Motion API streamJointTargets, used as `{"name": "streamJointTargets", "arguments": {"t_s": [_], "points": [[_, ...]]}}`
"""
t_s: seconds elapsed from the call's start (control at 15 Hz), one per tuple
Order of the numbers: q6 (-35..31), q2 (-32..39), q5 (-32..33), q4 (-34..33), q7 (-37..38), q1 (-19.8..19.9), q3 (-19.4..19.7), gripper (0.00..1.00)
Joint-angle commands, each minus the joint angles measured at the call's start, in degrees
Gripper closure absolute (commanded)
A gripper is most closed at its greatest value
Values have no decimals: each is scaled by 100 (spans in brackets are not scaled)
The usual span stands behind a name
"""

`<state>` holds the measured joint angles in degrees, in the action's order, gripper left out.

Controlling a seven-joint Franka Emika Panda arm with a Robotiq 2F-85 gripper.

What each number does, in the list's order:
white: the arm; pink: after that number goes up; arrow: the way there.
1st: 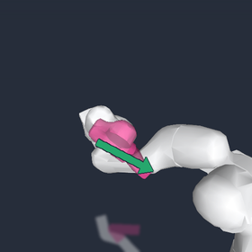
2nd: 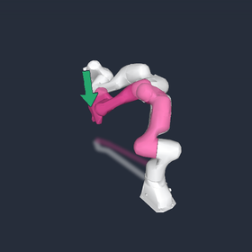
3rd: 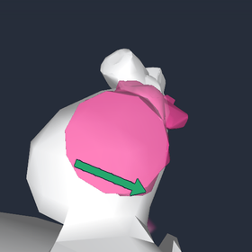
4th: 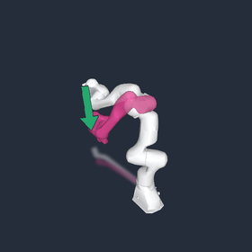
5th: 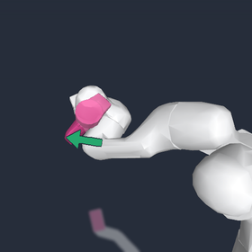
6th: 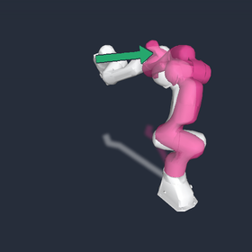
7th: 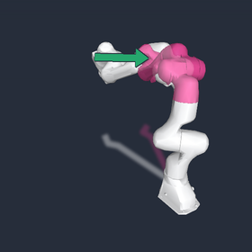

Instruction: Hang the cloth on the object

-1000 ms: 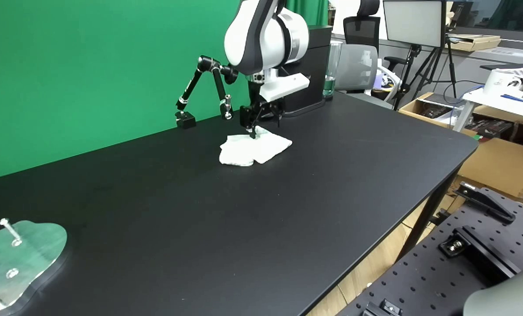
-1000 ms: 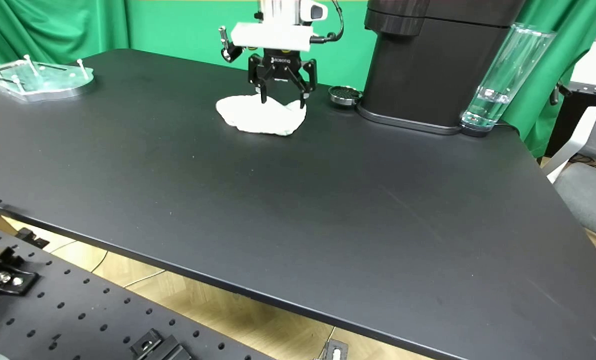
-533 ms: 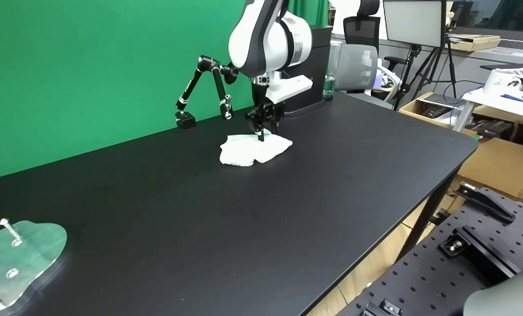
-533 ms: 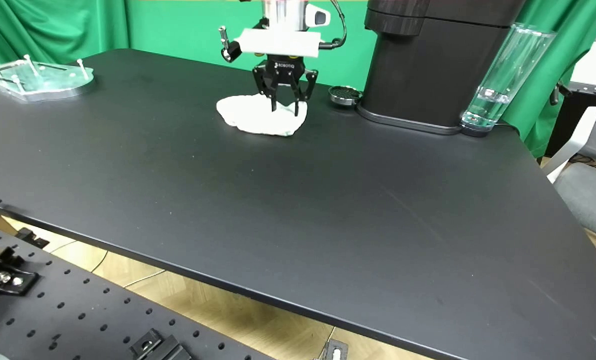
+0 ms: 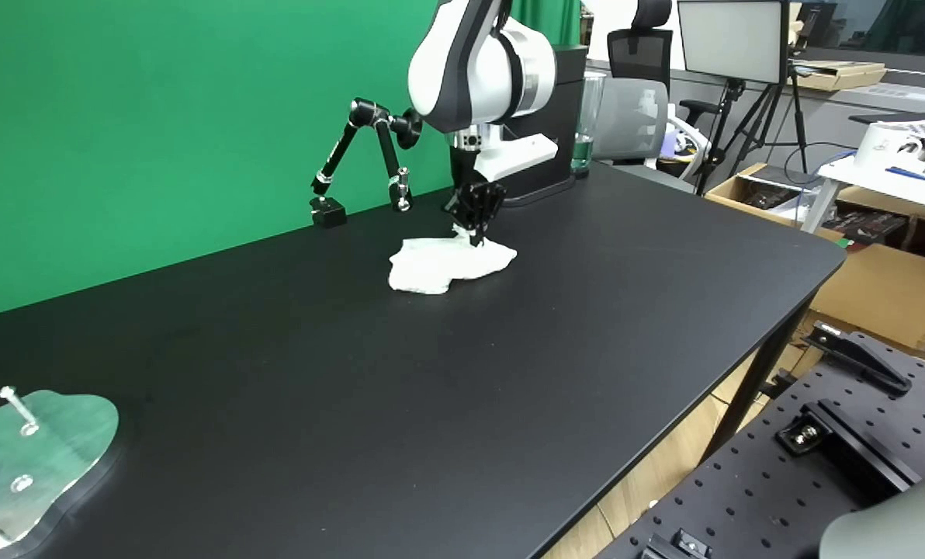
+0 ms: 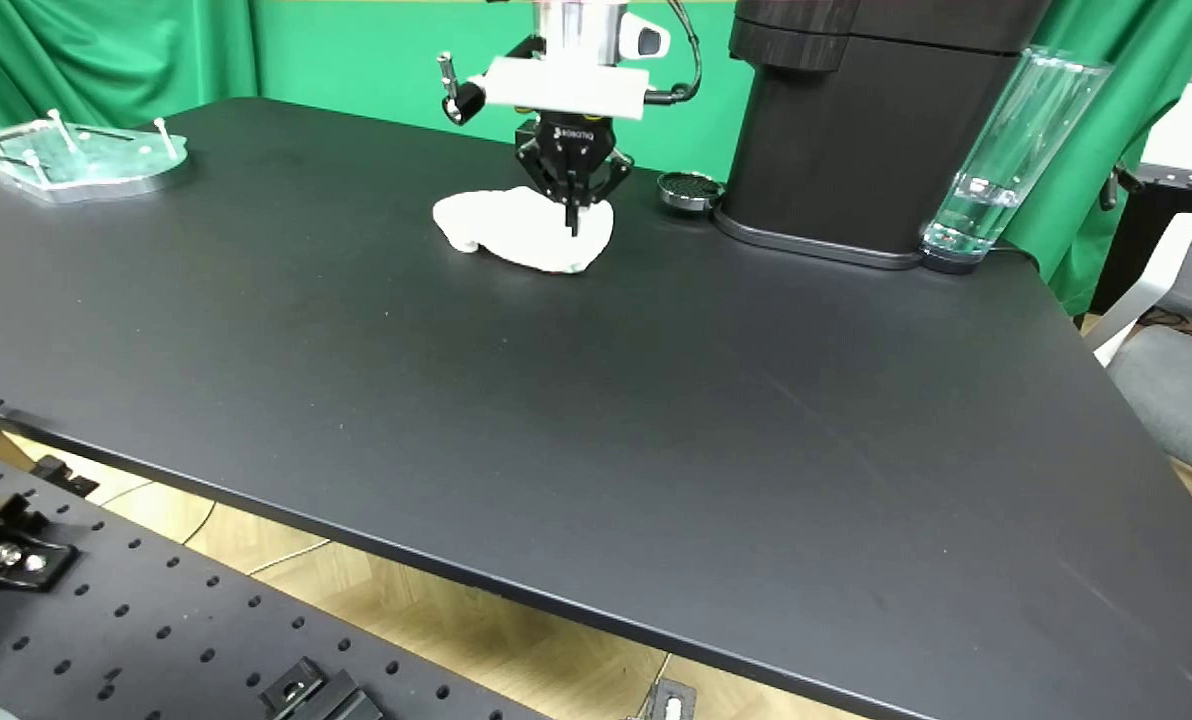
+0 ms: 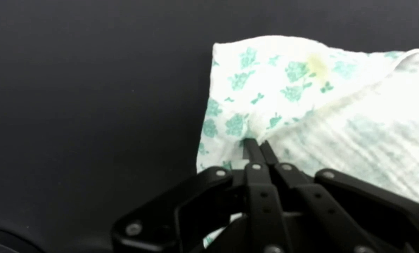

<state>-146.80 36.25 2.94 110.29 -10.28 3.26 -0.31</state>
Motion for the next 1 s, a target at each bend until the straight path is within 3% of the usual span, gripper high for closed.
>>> {"name": "streamJointTargets", "arguments": {"t_s": [0.0,0.47,0.93], "points": [[266,-159,-172,-37,108,87,-36,100],[562,-779,17,-193,2003,-627,534,100],[828,-1364,281,-402,2805,-1169,438,100]]}}
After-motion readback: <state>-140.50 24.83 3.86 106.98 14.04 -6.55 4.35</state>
